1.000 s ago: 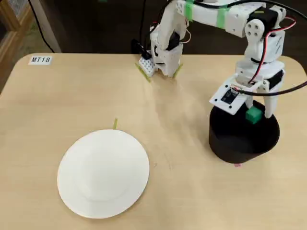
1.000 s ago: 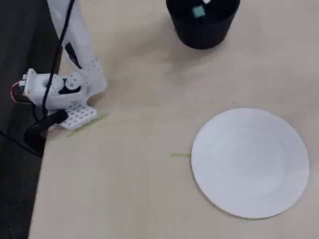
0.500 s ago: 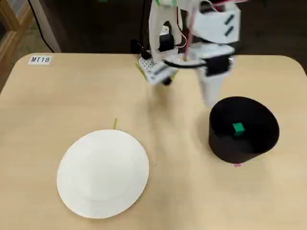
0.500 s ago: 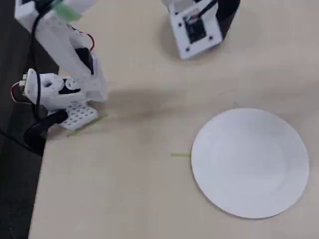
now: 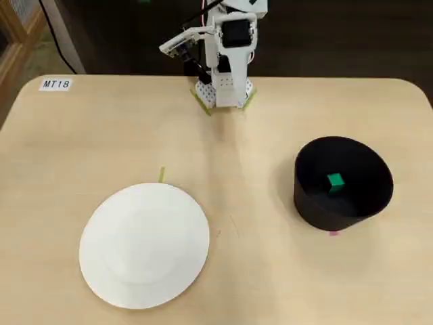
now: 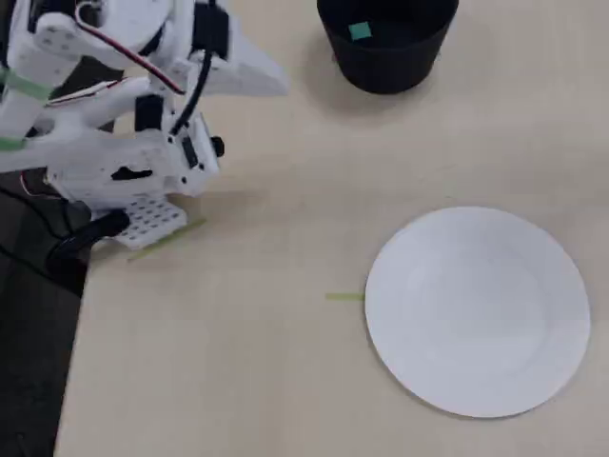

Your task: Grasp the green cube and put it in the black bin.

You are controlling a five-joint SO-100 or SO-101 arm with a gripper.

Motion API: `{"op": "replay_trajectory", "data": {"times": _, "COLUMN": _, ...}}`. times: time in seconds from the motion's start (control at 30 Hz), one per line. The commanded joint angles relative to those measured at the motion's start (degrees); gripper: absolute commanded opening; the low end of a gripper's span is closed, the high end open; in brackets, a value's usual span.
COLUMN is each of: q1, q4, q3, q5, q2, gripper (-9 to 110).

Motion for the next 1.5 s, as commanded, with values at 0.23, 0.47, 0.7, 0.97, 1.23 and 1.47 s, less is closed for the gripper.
{"op": "replay_trajectory", "data": {"times": 0.23, "q1": 0.97, "q4": -6.33, "q3": 14.85, "q5": -1.93, "q2": 6.06, "gripper": 0}}
{"op": "replay_trajectory", "data": {"times": 0.47, "q1": 1.14, "q4": -10.11, "q3": 23.47, "q5": -2.99, "q2": 6.06, "gripper": 0}}
{"op": "replay_trajectory", "data": {"times": 0.7, "q1": 1.14, "q4": -10.63, "q3": 28.39, "q5": -4.48, "q2": 6.06, "gripper": 0}}
{"op": "replay_trajectory", "data": {"times": 0.97, "q1": 1.49, "q4": -11.34, "q3": 29.71, "q5": -4.75, "q2": 6.06, "gripper": 0}}
{"op": "replay_trajectory", "data": {"times": 1.23, "q1": 1.41, "q4": -11.34, "q3": 29.71, "q5": -4.48, "q2": 6.15, "gripper": 0}}
{"op": "replay_trajectory", "data": {"times": 1.47, "q1": 1.05, "q4": -11.34, "q3": 29.71, "q5": -4.83, "q2": 6.15, "gripper": 0}}
